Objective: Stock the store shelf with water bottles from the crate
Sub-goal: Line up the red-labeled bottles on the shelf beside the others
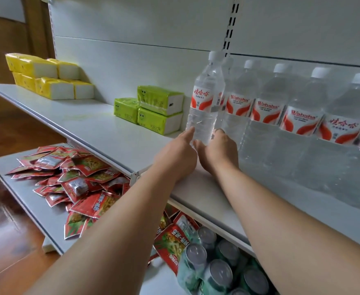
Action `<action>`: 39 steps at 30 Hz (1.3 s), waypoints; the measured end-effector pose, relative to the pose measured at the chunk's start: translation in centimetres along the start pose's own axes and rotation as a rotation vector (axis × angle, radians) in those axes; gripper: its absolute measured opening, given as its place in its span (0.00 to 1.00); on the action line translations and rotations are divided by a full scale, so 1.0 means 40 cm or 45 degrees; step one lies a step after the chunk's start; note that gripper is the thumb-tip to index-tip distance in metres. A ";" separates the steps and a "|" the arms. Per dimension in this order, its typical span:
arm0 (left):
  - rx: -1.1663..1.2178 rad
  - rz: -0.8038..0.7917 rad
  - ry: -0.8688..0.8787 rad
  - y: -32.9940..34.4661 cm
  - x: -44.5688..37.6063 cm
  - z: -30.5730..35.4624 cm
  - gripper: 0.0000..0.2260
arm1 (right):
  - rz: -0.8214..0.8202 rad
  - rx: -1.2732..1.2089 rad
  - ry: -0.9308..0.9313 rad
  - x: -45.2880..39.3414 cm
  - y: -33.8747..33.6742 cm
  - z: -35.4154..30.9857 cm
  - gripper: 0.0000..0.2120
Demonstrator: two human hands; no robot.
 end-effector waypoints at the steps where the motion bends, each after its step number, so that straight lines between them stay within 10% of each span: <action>1: 0.006 0.011 -0.011 -0.002 -0.002 -0.003 0.27 | 0.005 0.000 -0.004 0.002 -0.001 0.001 0.20; 14: -0.320 0.268 0.266 -0.090 0.112 0.059 0.27 | -0.205 0.129 -0.390 0.207 -0.155 -0.012 0.30; 25: -0.116 0.435 0.307 -0.311 0.586 -0.055 0.19 | -0.064 -0.306 -1.070 0.612 -0.256 -0.071 0.12; 31: -0.264 0.401 -0.226 -0.542 0.971 -0.319 0.11 | -0.415 -0.599 -1.125 0.959 -0.208 -0.112 0.13; 39: -0.401 0.487 -0.245 -0.691 1.265 -0.369 0.06 | -0.710 -0.874 -1.362 1.311 -0.243 -0.223 0.18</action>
Point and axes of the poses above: each hand's wrist, its own x-axis away from the middle knuckle, its own y-axis out of the palm, z = x × y, the point moved 7 cm from there along -x, towards the middle knuckle, and after that the axes turned 14 degrees about z, right-handed, at the moved point
